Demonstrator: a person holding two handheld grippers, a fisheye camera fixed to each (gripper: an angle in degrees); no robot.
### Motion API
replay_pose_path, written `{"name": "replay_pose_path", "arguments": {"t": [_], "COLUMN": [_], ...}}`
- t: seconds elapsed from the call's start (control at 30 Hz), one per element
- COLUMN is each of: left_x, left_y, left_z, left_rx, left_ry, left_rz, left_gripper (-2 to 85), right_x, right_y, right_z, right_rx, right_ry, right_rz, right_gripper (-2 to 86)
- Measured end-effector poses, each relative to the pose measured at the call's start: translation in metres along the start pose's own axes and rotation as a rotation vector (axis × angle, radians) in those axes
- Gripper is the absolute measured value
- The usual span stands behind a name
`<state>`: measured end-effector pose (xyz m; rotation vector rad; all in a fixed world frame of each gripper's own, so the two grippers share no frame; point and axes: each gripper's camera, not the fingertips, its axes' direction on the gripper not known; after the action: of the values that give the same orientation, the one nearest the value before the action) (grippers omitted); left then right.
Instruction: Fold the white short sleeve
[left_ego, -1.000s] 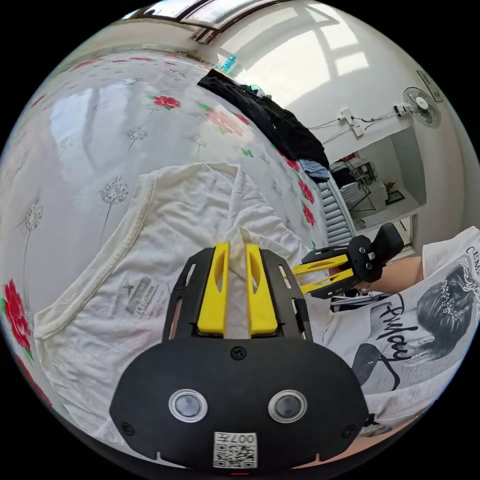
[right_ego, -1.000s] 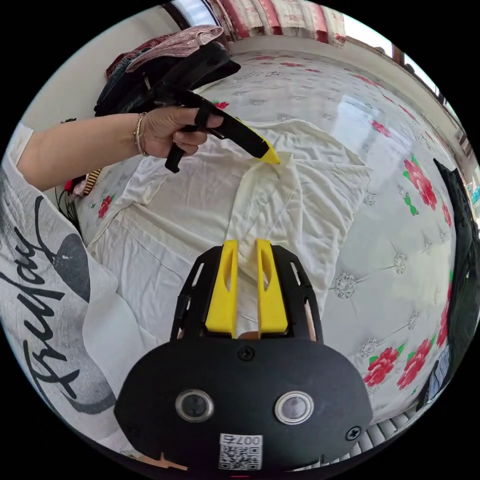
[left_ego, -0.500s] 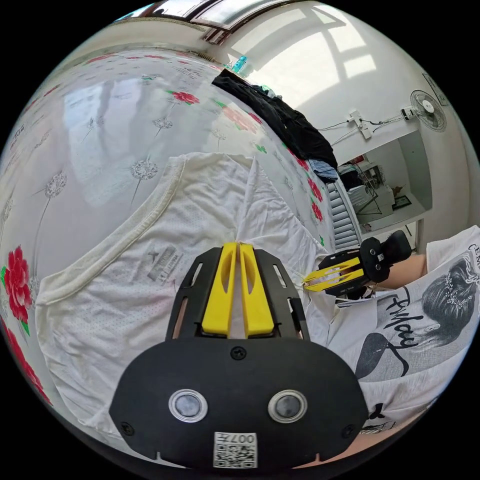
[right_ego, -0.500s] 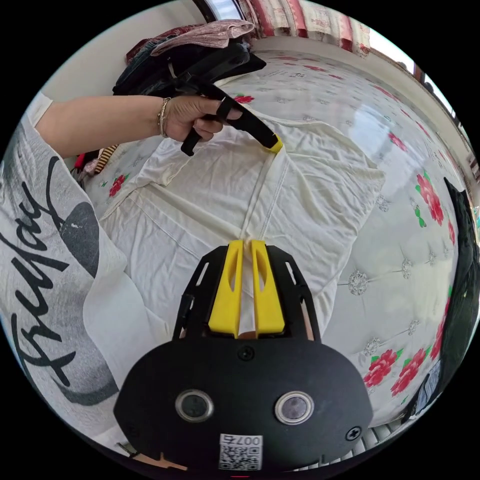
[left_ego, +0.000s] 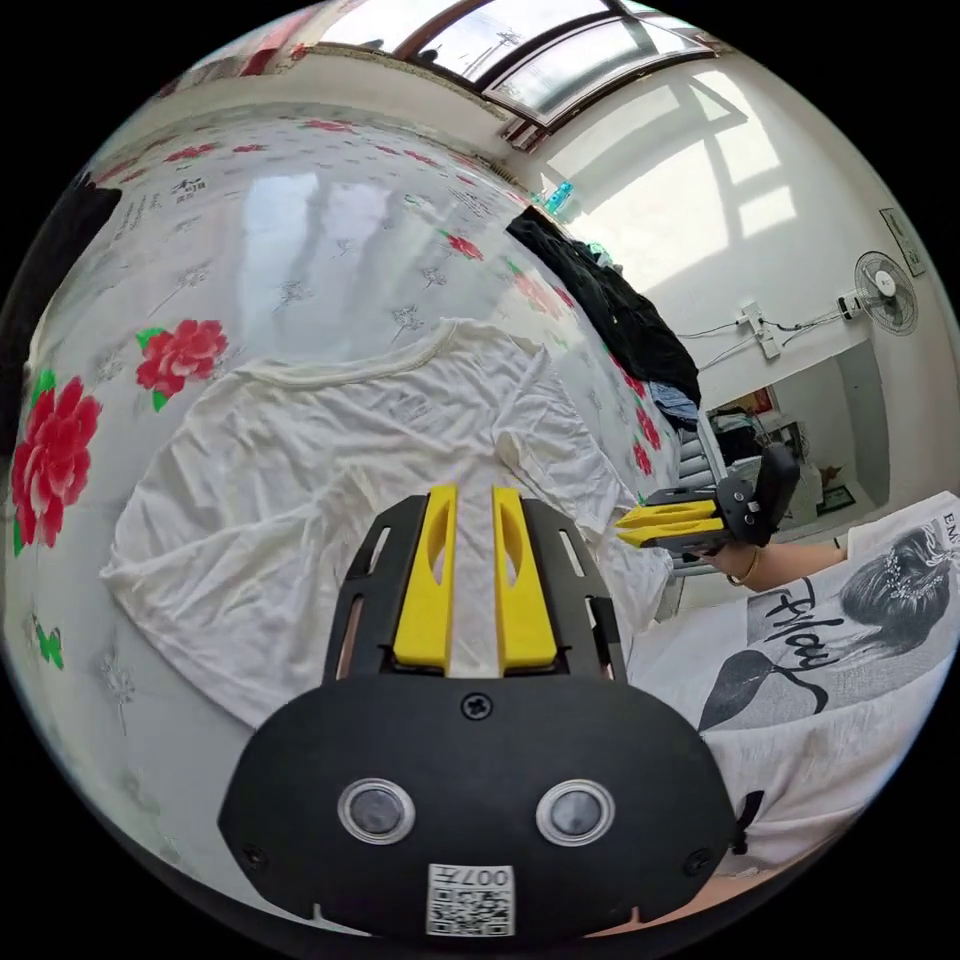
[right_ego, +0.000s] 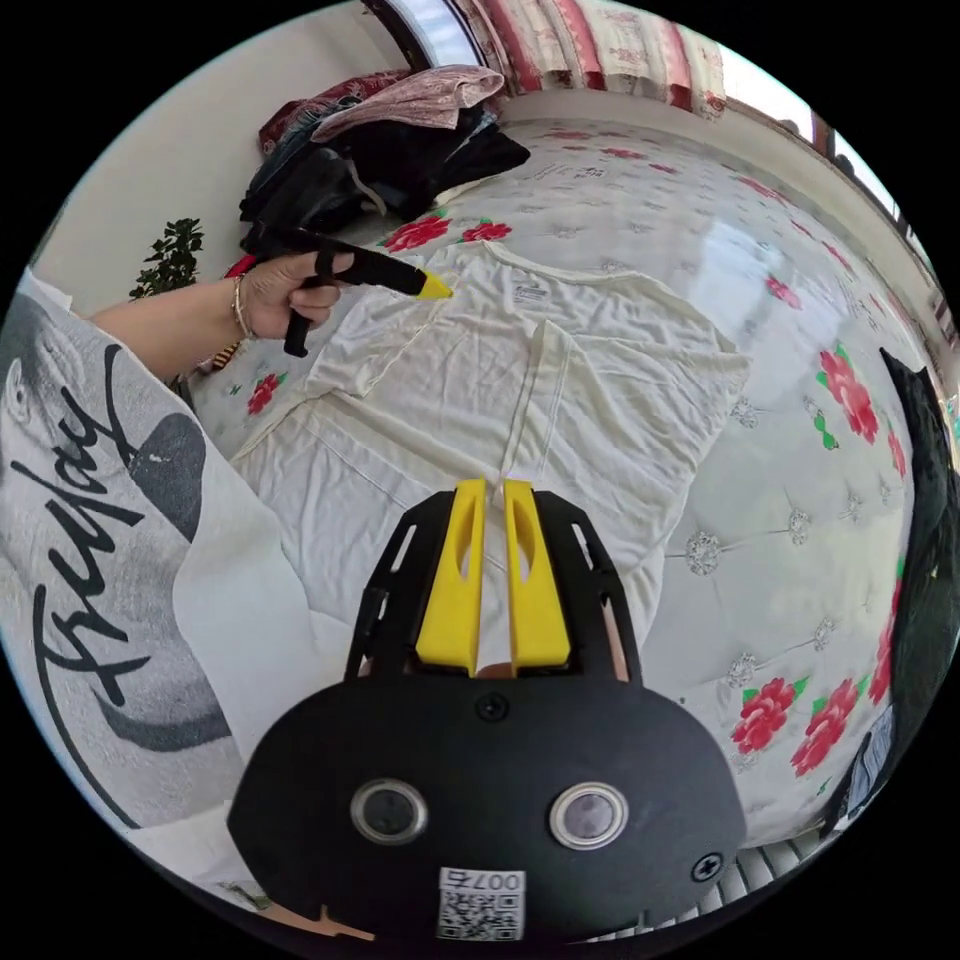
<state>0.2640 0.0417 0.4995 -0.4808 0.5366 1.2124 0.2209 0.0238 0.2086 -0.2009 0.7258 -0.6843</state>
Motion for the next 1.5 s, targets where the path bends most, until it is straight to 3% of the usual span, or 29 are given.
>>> {"name": "replay_pose_path", "arguments": {"t": [0.13,0.33,0.5,0.73,0.9,1.03,1.13,1.3,1.5], "left_x": [0.010,0.015,0.037,0.055,0.040,0.032,0.020,-0.021,-0.090], "left_y": [0.067,0.205,0.281,0.294,0.287,0.284,0.283,0.258,0.177], "left_z": [-0.047,-0.111,-0.116,-0.091,-0.100,-0.114,-0.142,-0.204,-0.244], "left_rx": [0.040,0.049,0.007,-0.108,-0.189,-0.199,-0.081,0.247,0.391], "left_ry": [-0.071,-0.173,-0.134,-0.119,-0.148,-0.093,0.049,0.375,0.502], "left_rz": [-0.094,-0.402,-0.519,-0.488,-0.499,-0.455,-0.473,-0.502,-0.538], "left_gripper": [6.5,10.4,11.6,10.4,0.6,-0.6,-0.9,-0.9,-0.8], "right_x": [0.025,0.067,0.081,0.080,0.085,0.086,0.092,0.132,0.200], "right_y": [0.045,0.150,0.217,0.253,0.262,0.270,0.280,0.285,0.231], "right_z": [-0.022,-0.042,-0.033,0.002,0.012,0.020,0.012,-0.023,-0.046], "right_rx": [0.015,-0.073,-0.113,-0.169,-0.226,-0.248,-0.158,0.152,0.417], "right_ry": [-0.002,0.009,-0.062,-0.117,-0.095,-0.169,-0.293,-0.510,-0.697], "right_rz": [0.151,0.444,0.594,0.622,0.596,0.547,0.534,0.601,0.654], "right_gripper": [2.9,6.0,7.8,7.1,3.0,0.6,0.1,-0.1,0.0]}}
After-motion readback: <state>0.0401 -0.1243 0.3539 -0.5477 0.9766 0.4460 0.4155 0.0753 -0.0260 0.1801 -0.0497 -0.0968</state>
